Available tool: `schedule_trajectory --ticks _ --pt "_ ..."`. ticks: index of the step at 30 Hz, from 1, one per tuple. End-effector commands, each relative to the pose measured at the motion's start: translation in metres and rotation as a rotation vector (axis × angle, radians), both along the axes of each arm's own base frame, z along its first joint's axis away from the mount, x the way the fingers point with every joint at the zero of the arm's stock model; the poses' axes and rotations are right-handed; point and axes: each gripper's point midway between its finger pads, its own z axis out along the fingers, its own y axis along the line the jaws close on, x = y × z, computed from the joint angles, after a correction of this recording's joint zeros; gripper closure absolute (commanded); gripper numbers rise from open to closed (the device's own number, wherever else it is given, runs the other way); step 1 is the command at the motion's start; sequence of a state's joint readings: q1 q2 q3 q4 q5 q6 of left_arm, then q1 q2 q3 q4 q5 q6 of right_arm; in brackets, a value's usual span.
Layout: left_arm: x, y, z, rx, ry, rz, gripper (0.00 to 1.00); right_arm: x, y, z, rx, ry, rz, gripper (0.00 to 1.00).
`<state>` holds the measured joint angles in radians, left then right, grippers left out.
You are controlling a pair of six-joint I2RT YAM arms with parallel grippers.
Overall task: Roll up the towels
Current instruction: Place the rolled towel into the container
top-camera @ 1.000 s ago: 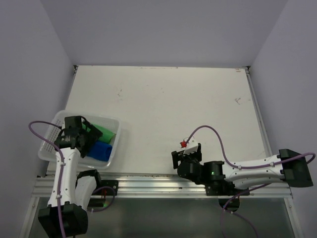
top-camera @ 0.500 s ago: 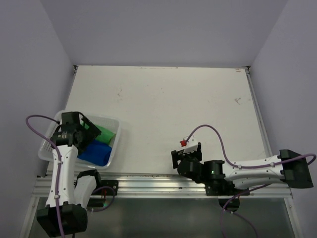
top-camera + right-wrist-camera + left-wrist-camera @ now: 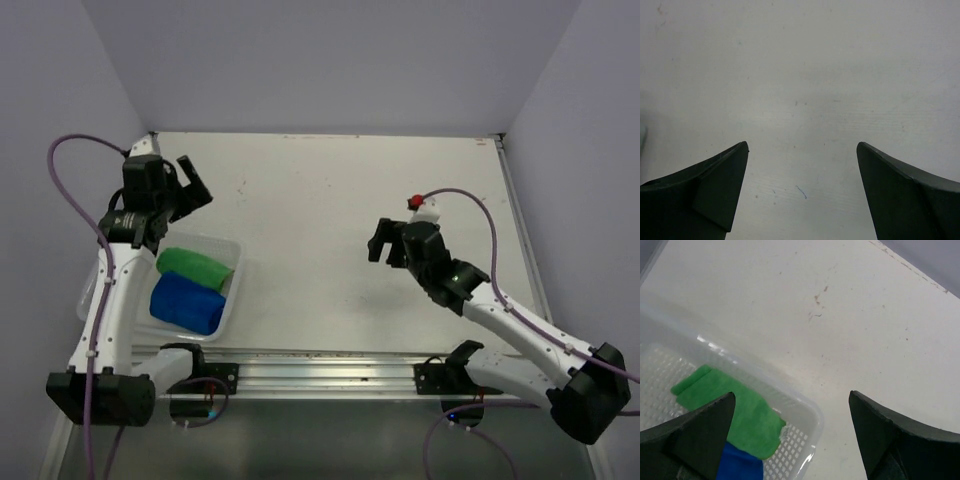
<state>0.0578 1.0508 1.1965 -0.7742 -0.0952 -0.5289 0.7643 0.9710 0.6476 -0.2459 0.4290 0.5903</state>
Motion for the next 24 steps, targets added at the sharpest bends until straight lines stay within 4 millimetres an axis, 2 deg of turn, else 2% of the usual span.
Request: schedule_trajectory --ticks 1,2,3,4,6,7,8,10,11,13,14,18,20,24 --pt "0.046 -0.028 0.036 0.105 -0.122 -0.094 0.0 0.024 0.002 0.048 0.086 -0.006 0.079 0.07" --pt "0.051 -0.042 0.041 0.116 -0.133 -0.123 0.0 0.035 -0.012 0.056 0.095 -0.016 0.034 0.06" --pt "0.058 -0.045 0.04 0.129 -0.131 -0.125 0.0 0.04 -0.016 0.064 0.098 -0.019 0.025 0.06" --pt "0.067 -0.053 0.051 0.136 -0.182 -0.142 0.0 0.048 -0.02 0.078 0.085 -0.023 0.019 0.06" --pt "0.075 -0.076 0.052 0.152 -0.212 -0.235 0.0 0.061 -0.044 0.089 0.041 -0.012 -0.063 0.04" --pt "0.082 -0.082 0.051 0.164 -0.246 -0.257 0.0 0.068 -0.058 0.103 0.002 -0.02 -0.12 0.02" --pt "0.082 -0.093 0.049 0.192 -0.258 -0.3 0.0 0.073 -0.069 0.11 -0.019 -0.031 -0.164 0.01" --pt "0.085 -0.101 0.042 0.192 -0.267 -0.31 0.0 0.078 -0.082 0.129 -0.069 -0.062 -0.213 0.01" --pt "0.083 -0.101 0.023 0.194 -0.236 -0.317 0.0 0.079 -0.086 0.133 -0.085 -0.069 -0.229 0.01" --pt "0.084 -0.103 0.015 0.19 -0.245 -0.328 0.0 0.081 -0.099 0.14 -0.128 -0.076 -0.284 0.01" --pt "0.08 -0.102 -0.006 0.205 -0.209 -0.338 0.0 0.082 -0.103 0.138 -0.143 -0.069 -0.305 0.01" --pt "0.069 -0.088 -0.016 0.242 -0.246 -0.289 0.0 0.079 -0.116 0.132 -0.194 -0.055 -0.364 0.01" --pt "0.066 -0.085 -0.005 0.24 -0.277 -0.28 0.0 0.08 -0.117 0.122 -0.206 -0.042 -0.366 0.01" --pt "0.063 -0.084 0.0 0.245 -0.285 -0.28 0.0 0.083 -0.11 0.104 -0.198 0.012 -0.354 0.01"
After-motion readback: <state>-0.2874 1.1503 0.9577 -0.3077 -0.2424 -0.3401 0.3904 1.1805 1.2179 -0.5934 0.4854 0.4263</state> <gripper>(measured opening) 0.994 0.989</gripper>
